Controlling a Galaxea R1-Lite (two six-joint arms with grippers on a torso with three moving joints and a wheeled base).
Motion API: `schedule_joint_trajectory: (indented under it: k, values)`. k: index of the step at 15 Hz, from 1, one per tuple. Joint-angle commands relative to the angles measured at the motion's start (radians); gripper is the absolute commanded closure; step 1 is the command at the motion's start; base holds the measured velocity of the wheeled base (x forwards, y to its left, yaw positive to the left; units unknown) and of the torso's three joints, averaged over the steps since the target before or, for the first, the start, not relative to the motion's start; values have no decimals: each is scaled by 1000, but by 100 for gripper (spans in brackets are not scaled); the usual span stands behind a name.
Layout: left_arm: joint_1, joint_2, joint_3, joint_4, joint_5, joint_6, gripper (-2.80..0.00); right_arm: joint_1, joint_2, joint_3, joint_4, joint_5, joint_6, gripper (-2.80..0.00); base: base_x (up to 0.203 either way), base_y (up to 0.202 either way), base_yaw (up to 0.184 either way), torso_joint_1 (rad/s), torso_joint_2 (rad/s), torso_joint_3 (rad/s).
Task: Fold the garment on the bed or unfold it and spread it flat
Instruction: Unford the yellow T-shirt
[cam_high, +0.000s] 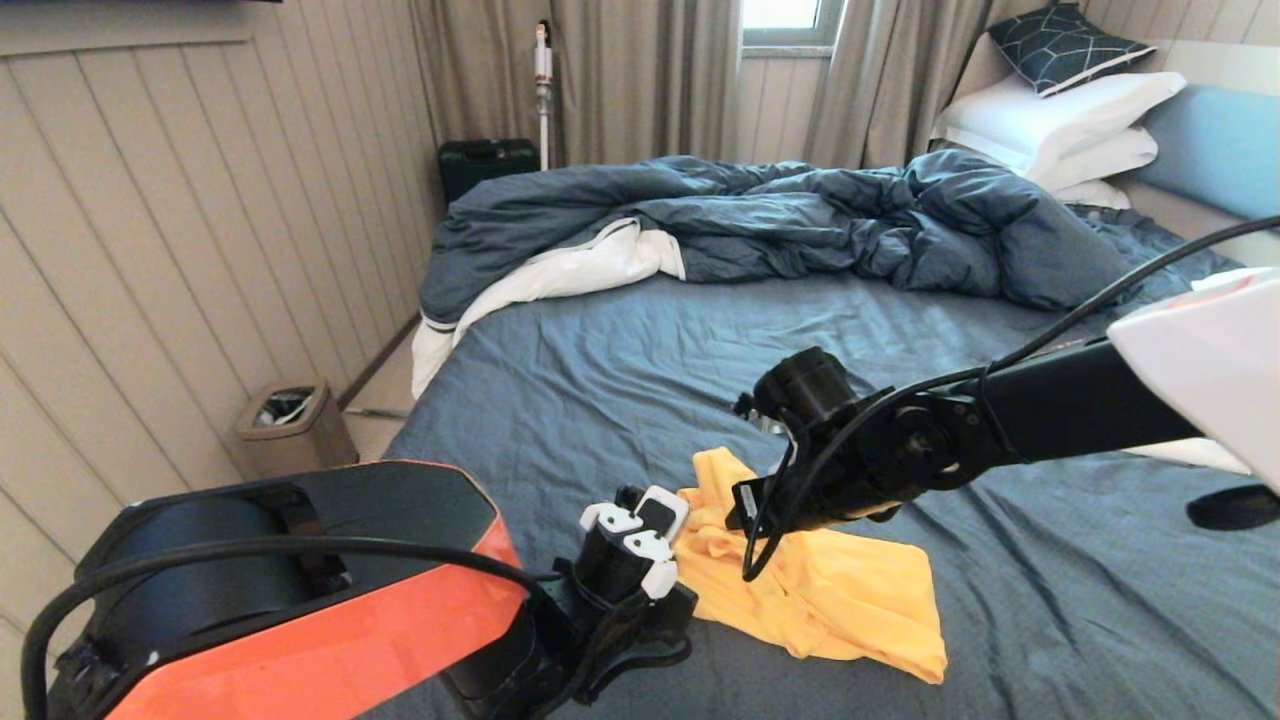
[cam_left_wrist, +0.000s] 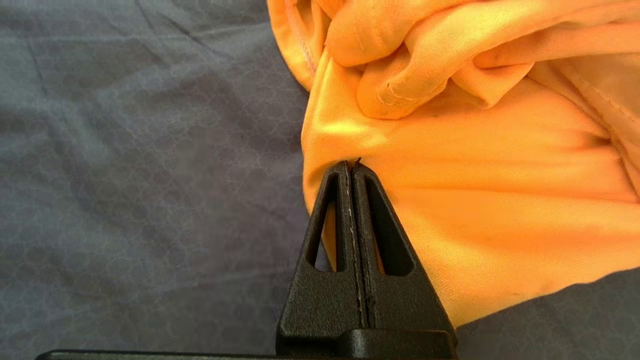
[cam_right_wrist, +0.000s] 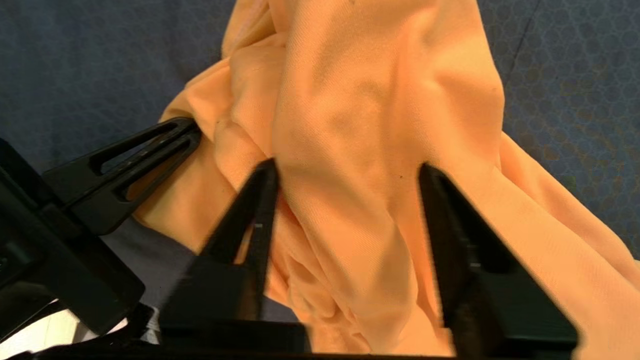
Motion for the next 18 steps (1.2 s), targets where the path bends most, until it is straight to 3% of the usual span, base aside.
schedule_joint_trajectory:
  k: [1, 6, 10, 14, 18]
  values:
    - [0, 4, 1, -16, 1, -1, 0, -1, 10, -1, 2, -2, 1, 0, 0, 0, 0, 0, 0, 0]
    - [0, 7, 1, -16, 1, -1, 0, -17, -13, 4, 2, -7, 1, 0, 0, 0, 0, 0, 0, 0]
    - [0, 10, 1, -16, 3, -1, 0, -112, -153, 35, 6, -8, -6, 0, 0, 0, 0, 0, 0, 0]
    - [0, 2, 14, -19, 4, -1, 0, -297, -269, 124, 2, 3, -52, 0, 0, 0, 0, 0, 0, 0]
    - [0, -14, 26, -19, 30, -1, 0, -493, -358, 203, 0, 91, -97, 0, 0, 0, 0, 0, 0, 0]
